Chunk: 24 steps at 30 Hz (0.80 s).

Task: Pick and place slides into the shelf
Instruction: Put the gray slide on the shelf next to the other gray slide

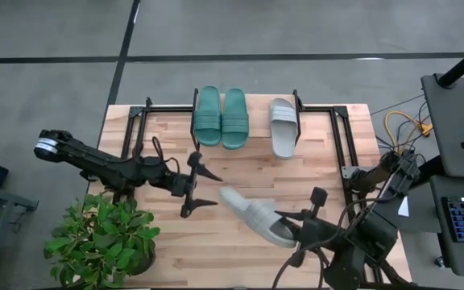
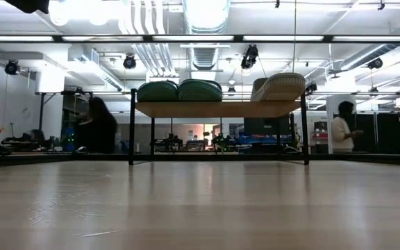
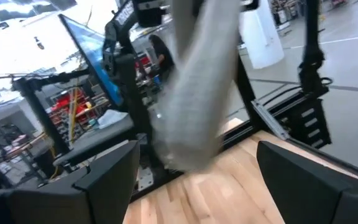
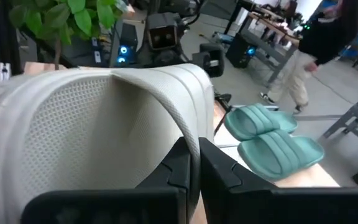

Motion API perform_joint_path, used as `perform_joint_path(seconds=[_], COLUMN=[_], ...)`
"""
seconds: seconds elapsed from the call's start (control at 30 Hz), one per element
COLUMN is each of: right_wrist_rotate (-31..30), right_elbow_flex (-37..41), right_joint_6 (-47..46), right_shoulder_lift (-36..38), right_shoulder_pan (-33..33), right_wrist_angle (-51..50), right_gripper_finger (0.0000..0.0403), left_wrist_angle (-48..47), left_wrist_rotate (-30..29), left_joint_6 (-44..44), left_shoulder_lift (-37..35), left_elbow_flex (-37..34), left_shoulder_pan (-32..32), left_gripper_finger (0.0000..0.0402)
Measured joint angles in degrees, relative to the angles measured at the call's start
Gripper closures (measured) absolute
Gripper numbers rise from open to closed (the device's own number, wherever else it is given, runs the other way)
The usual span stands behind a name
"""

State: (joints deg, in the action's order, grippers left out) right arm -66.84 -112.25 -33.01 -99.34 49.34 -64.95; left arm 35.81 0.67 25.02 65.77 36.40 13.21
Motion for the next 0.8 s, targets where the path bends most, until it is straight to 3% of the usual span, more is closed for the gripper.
perform_joint_path(seconds=[0.17, 0.4, 0.6, 0.8], right_wrist_rotate=[0.3, 0.4, 2.0, 4.5], right_elbow_flex=[0.0, 0.0, 0.0, 0.0], right_joint_6=[0.9, 1.5, 2.0, 4.0], right_shoulder_lift=[0.0, 0.0, -0.1, -0.1], right_shoulder_pan=[0.0, -0.8, -3.0, -4.9], right_wrist_angle=[1.3, 1.4, 2.9, 4.3], right_gripper_finger=[0.0394, 0.0394, 0.0394, 0.0394], left_wrist_angle=[-0.3, 0.8, 7.5, 7.8], left_wrist_rotate=[-2.6, 1.8, 2.4, 2.5], left_joint_6=[0.0, -0.4, -0.7, -0.6], left_shoulder_lift=[-0.3, 1.2, 4.9, 7.6], left_elbow_flex=[-0.1, 0.4, 0.5, 2.0], left_shoulder_pan=[0.0, 0.0, 0.1, 0.1], left_gripper_finger=[0.0094, 0.0094, 0.0094, 0.0094])
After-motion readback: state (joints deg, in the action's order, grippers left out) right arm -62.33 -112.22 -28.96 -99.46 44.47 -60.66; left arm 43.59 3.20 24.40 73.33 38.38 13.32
